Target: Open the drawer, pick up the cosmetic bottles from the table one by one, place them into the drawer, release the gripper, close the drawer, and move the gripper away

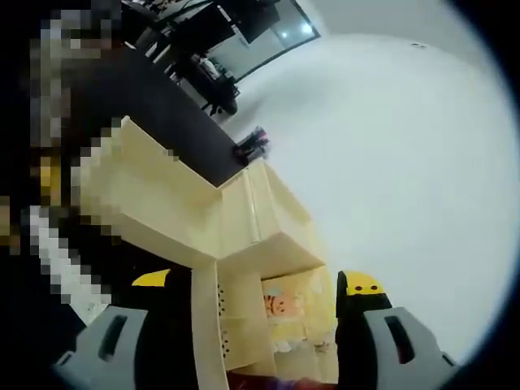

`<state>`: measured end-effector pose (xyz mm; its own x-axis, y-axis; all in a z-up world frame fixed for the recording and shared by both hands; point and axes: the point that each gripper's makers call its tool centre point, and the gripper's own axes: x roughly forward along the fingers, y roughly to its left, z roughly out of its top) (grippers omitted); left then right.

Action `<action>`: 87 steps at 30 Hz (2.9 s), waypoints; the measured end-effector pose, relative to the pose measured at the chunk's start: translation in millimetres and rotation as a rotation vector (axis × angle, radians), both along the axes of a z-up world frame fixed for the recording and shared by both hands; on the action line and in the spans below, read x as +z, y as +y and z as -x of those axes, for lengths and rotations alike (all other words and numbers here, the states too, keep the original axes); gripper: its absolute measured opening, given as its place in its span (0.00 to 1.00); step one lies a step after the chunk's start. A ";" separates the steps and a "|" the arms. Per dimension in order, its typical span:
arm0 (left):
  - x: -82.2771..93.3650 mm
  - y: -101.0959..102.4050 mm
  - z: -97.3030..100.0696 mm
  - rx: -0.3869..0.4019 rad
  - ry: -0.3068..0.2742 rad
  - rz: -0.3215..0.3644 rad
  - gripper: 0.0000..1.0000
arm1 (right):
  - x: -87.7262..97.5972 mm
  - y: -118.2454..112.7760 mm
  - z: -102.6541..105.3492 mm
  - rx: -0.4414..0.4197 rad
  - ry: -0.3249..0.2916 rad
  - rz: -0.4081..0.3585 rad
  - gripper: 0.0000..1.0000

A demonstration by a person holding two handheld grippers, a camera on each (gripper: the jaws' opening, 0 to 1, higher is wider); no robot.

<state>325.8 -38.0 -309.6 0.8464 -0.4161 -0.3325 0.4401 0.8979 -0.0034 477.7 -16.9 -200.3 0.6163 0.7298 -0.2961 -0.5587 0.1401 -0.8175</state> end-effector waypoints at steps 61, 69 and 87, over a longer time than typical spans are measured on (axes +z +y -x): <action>58.3 5.3 28.5 -0.158 -0.218 -0.251 0.16 | 24.3 -5.4 30.8 0.187 0.176 -0.166 0.73; 76.6 16.0 48.8 -0.251 -0.220 -0.420 0.16 | 34.0 2.8 104.1 0.521 0.422 -0.232 0.73; 77.5 14.4 77.5 -0.368 -0.250 -0.864 0.16 | -17.9 -6.0 197.7 0.847 0.672 0.112 0.55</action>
<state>248.3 -23.6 -232.2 0.7996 -0.3657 -0.4762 0.5926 0.3526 0.7242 279.9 -22.9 -218.2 -0.3871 0.7896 -0.4762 -0.7769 -0.5574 -0.2928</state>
